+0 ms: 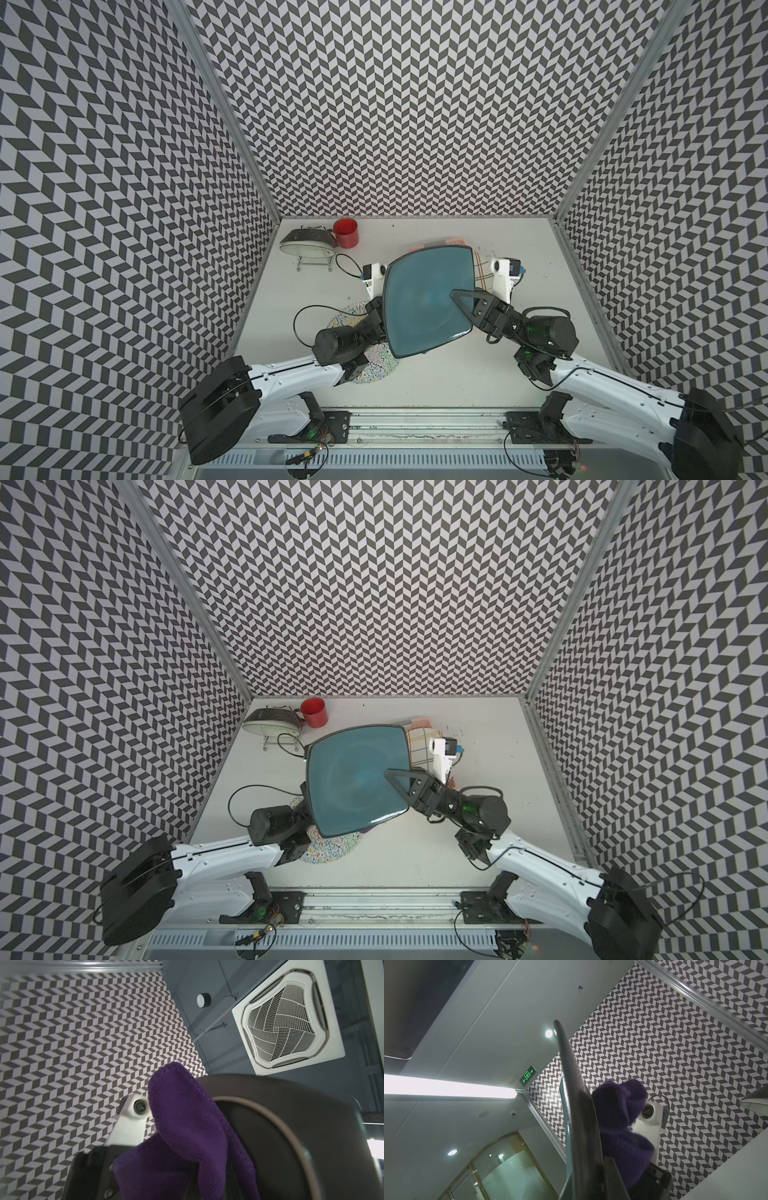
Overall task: Wipe the wet plate dry
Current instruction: Wipe the plate with towel, then place the plate on the plate.
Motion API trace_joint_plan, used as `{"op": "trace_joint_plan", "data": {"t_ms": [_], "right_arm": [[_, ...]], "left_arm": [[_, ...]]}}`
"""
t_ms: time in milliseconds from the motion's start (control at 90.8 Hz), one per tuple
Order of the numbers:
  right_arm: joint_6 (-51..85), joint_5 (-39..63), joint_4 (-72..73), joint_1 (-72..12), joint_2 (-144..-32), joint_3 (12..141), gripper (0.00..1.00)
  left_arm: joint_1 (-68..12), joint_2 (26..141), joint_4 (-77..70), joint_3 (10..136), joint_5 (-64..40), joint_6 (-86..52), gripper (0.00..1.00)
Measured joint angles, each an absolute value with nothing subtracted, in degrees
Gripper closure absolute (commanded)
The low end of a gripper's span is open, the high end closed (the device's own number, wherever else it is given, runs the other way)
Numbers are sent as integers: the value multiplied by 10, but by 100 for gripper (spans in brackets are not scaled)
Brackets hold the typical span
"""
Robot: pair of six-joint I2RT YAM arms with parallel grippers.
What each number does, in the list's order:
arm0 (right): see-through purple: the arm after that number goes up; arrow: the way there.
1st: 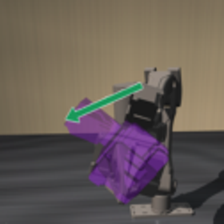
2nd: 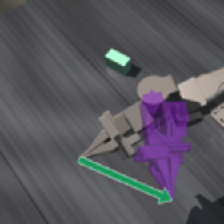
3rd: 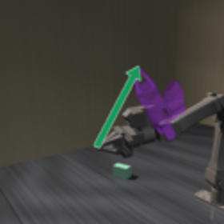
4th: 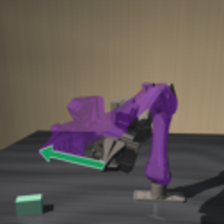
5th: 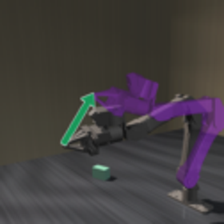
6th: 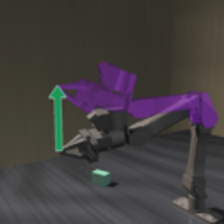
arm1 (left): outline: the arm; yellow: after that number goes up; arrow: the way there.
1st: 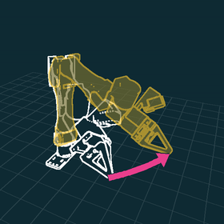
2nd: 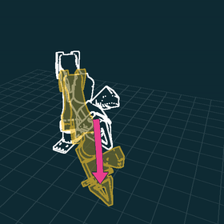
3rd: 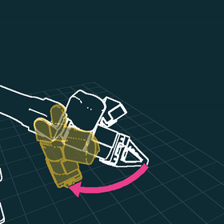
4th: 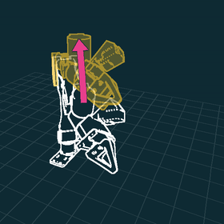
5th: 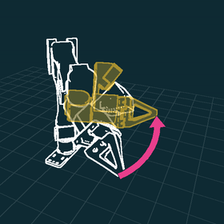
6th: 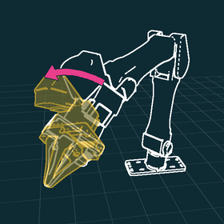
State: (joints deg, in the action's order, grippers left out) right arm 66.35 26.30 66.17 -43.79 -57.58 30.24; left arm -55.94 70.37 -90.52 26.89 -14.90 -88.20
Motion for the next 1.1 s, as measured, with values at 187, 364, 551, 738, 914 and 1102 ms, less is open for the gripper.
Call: {"op": "trace_joint_plan", "data": {"t_ms": [187, 364, 551, 738, 914, 1102], "right_arm": [[684, 250, 599, -312, -541, 312, 100], [609, 148, 402, -244, -488, 307, 100], [539, 119, 243, -293, -504, 297, 100], [520, 65, 219, -461, -569, 270, 100], [530, 16, 254, -579, -710, 282, 100], [545, -33, 274, -634, -875, 342, 100]], "left_arm": [[-566, 676, -886, 206, -134, -849, 100], [-559, 432, -576, 214, -88, -641, 100], [-550, 302, -274, 319, 51, -438, 100], [-546, 310, -81, 393, 143, -339, 100], [-546, 335, 13, 422, 180, -298, 100], [-546, 342, 61, 425, 197, -281, 100]]}}
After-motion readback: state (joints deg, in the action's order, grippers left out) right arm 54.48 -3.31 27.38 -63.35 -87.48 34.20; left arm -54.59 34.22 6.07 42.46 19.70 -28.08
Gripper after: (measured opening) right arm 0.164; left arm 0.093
